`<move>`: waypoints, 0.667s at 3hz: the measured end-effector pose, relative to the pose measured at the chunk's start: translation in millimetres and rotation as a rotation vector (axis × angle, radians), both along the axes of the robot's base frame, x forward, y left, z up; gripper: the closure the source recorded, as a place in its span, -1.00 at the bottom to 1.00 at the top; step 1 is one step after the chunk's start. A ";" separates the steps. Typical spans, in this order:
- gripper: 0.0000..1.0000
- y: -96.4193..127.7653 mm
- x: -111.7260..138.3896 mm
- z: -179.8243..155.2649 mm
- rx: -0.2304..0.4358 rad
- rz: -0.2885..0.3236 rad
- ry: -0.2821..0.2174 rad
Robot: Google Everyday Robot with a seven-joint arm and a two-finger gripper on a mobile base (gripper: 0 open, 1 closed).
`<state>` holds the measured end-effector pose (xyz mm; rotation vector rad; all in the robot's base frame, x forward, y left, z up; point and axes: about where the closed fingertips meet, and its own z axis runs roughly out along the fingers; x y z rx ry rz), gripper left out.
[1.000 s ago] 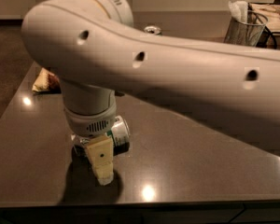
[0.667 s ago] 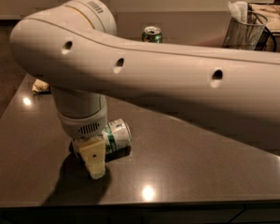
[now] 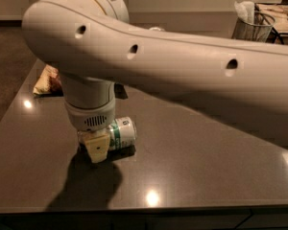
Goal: Place 7up can upright
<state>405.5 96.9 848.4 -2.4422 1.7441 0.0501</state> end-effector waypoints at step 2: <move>1.00 -25.4 26.8 42.0 0.187 -0.092 0.060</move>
Offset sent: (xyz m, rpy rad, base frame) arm 0.0463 -0.0442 0.0725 0.3706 0.1604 -0.1523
